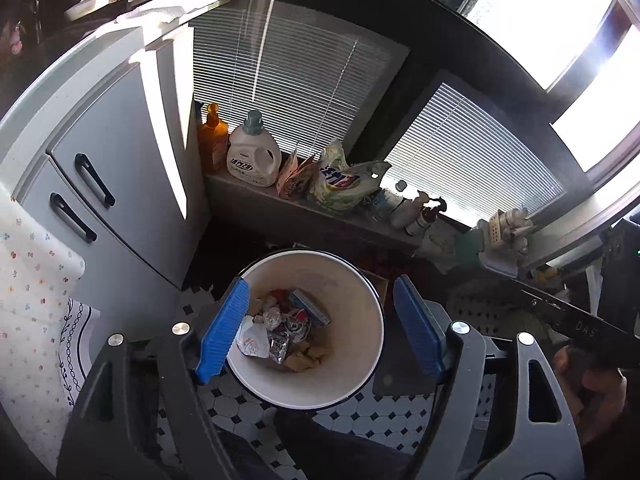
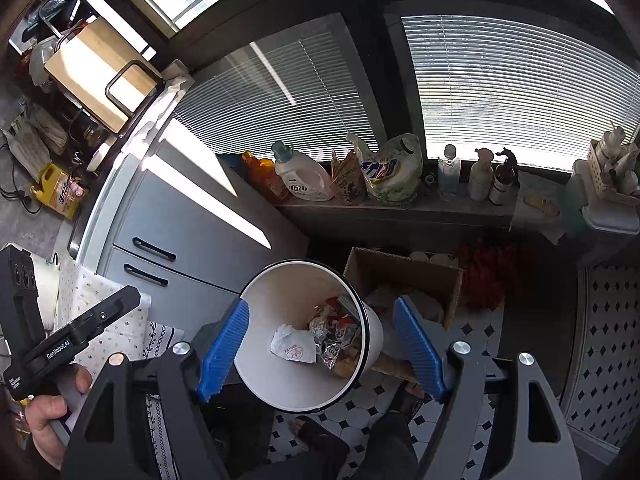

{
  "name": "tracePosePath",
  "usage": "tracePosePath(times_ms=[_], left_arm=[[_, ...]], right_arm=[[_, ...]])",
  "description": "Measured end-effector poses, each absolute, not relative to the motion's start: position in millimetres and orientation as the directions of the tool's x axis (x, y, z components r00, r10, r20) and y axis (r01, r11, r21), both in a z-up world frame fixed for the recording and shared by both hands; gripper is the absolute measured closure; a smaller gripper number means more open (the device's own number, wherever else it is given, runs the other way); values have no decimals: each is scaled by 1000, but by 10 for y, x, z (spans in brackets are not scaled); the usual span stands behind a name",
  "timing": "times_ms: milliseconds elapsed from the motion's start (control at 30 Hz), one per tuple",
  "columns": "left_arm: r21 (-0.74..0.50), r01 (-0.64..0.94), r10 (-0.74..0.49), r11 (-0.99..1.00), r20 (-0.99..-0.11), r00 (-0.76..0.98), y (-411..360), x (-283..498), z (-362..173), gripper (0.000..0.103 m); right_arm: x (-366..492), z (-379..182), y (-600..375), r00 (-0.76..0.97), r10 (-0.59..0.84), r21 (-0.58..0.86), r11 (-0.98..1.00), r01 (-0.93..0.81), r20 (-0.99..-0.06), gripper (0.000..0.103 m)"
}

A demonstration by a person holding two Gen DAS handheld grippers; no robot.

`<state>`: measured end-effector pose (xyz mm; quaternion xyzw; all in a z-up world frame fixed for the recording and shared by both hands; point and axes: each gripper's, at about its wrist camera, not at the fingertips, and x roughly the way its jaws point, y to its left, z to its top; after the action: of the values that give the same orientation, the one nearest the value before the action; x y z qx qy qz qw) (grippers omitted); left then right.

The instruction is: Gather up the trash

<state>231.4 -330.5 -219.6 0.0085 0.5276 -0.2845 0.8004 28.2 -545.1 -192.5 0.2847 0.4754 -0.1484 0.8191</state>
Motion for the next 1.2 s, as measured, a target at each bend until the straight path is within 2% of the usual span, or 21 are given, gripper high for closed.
tracePosePath(times_ms=[200, 267, 567, 733, 1000, 1200], left_arm=[[-285, 363, -407, 887, -853, 326, -3063, 2278, -2117, 24], [-276, 338, -394, 900, -848, 355, -2966, 2240, -2031, 20], [-247, 299, -366, 922, -808, 462, -2409, 2092, -1661, 16], [-218, 249, -323, 944, -771, 549, -1993, 1948, -1332, 6], [-192, 167, -254, 967, -732, 632, -1310, 1512, -942, 6], [-208, 143, -249, 968, -688, 681, -835, 1105, -713, 6]], right_arm=[[490, -2010, -5374, 484, 95, 335, 833, 440, -870, 29], [553, -1984, -5322, 477, 111, 336, 844, 418, -872, 29], [792, -1598, -4851, 527, 94, 295, 904, 310, -845, 16], [870, -1350, -4502, 547, 92, 276, 924, 264, -832, 9], [760, -1007, -3814, 583, 127, 271, 948, 165, -802, 8], [567, -737, -3362, 618, 131, 255, 960, 115, -775, 8]])
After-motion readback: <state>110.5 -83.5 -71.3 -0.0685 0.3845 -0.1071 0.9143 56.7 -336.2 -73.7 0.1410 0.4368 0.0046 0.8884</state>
